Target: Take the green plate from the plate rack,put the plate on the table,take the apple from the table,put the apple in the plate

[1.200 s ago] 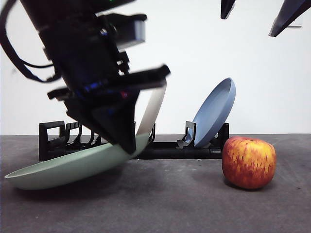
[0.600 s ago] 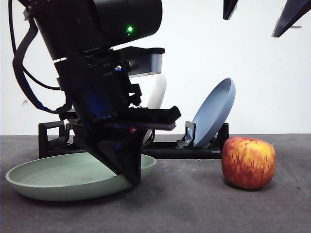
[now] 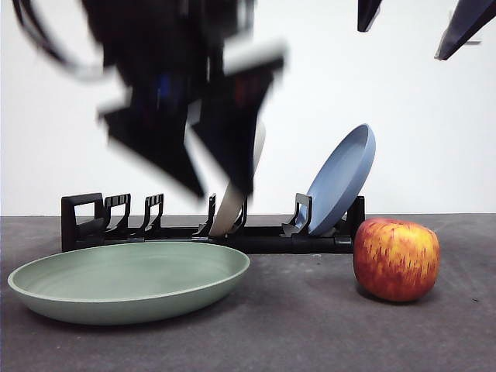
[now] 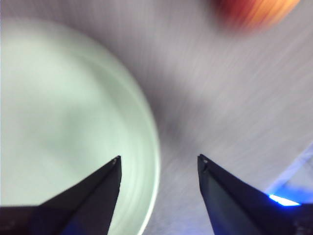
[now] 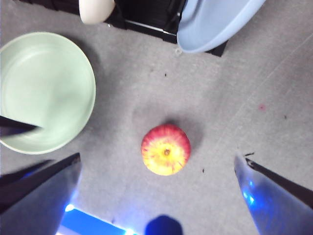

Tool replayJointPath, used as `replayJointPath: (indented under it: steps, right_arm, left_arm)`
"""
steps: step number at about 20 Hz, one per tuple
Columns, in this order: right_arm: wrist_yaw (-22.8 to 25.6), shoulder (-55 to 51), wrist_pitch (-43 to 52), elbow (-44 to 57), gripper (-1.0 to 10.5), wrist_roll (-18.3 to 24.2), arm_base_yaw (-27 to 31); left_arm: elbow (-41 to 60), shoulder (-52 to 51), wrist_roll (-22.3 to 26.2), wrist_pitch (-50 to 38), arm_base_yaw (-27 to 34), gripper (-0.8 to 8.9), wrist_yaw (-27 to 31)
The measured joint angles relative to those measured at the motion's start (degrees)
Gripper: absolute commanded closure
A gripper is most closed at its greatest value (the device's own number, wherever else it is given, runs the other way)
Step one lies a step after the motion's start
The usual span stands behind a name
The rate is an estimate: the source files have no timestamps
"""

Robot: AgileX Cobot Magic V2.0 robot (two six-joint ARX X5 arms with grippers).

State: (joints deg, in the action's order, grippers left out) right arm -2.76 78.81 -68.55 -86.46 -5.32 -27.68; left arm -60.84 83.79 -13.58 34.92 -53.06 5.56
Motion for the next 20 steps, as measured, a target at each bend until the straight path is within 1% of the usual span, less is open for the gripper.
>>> replayJointPath:
  steps: [4,5,6,8,9,11,15,17,20]
  right_arm:
    - [0.0,0.0,-4.6,0.0,2.5,1.5,0.0]
    - [0.0,0.0,-6.1,0.0,2.5,1.8,0.0]
    - [0.0,0.0,-7.4,0.0,2.5,1.9,0.0]
    - [-0.3,0.0,-9.0,0.0,2.5,2.4,0.0]
    - [-0.5,-0.2,-9.0,0.0,2.5,2.9,0.0]
    - [-1.4,-1.4,-9.0,0.0,2.6,3.3,0.0]
    - [-1.6,-7.4,-9.0,0.7,2.6,3.3,0.0]
    - [-1.6,-11.6,-9.0,2.8,2.6,2.8,0.0]
    - [-1.5,-18.5,-9.0,7.6,2.6,0.9,0.0]
  left_arm:
    - [-13.6,-9.1,2.8,13.3,-0.4,5.54,-0.1]
    - [-16.7,-11.4,4.3,16.2,-0.4,5.56,-1.0]
    - [-18.6,-13.4,5.9,18.0,-0.4,5.66,-3.1]
    - [-20.8,-18.0,8.9,20.7,-0.4,5.66,-9.4]
    - [-20.9,-20.7,10.1,22.5,-0.4,5.65,-11.3]
    - [-20.9,-24.9,11.4,28.1,0.2,5.65,-10.4]
    - [-20.8,-31.6,12.4,38.5,3.2,5.65,-3.4]
    - [-20.8,-34.8,12.8,40.4,4.3,5.65,-3.1]
    - [-20.8,-40.0,13.2,40.7,4.6,5.65,-3.1]
